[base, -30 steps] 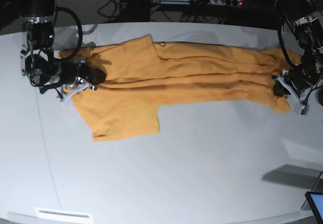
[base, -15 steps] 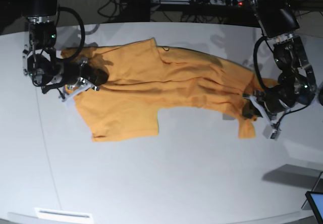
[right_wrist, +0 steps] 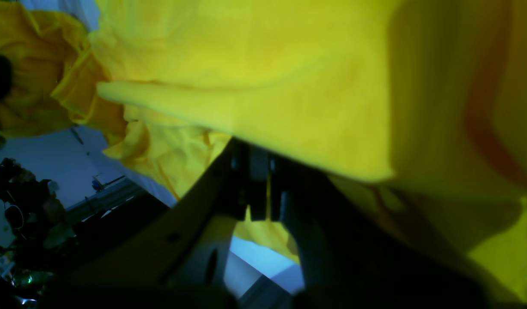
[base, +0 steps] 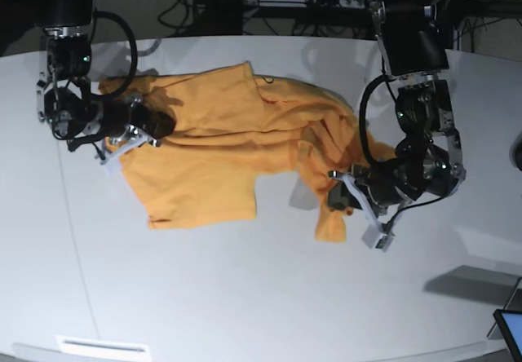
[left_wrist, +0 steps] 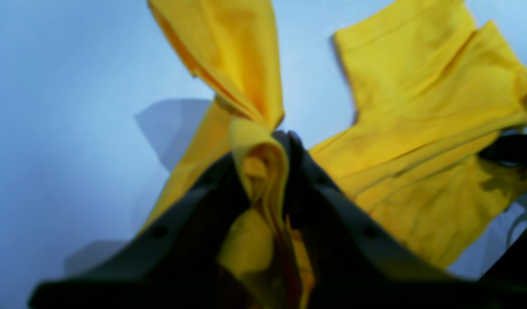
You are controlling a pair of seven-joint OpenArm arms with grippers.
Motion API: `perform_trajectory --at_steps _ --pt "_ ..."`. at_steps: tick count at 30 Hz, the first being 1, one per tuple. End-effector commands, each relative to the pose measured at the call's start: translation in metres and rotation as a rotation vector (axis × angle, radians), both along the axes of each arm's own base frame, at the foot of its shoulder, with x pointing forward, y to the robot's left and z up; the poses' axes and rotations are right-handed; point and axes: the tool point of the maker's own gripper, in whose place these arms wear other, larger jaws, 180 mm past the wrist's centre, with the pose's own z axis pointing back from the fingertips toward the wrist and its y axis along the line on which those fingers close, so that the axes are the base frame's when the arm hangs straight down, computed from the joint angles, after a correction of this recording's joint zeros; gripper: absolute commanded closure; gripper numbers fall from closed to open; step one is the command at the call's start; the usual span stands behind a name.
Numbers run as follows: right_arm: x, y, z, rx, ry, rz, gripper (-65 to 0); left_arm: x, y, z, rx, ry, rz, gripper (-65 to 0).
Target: Fold the T-shirt properly
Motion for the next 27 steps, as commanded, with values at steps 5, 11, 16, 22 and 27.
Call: perform_trajectory --at_steps 5,11,16,22,27 --pt "-0.004 -0.014 -0.011 -0.081 0.024 0.0 -0.3 0.003 0.023 0.011 -0.001 -0.037 0.056 0.0" --pt "-0.004 -0.013 -0.011 -0.079 0.024 0.001 -0.3 -0.015 0.12 0.031 0.082 -0.091 0.274 0.0" --pt "-0.001 -0.012 -0.01 -0.078 0.02 0.001 -0.3 -0.045 0.174 0.048 0.195 -0.12 0.367 0.0" --pt "-0.002 -0.011 -0.01 -0.075 0.022 0.003 -0.3 -0.067 0.205 0.077 0.264 -0.176 0.459 0.0" --pt "-0.005 -0.008 -0.011 -0.067 0.029 0.004 -0.3 -0.066 0.2 0.092 0.284 -0.225 0.449 0.0"
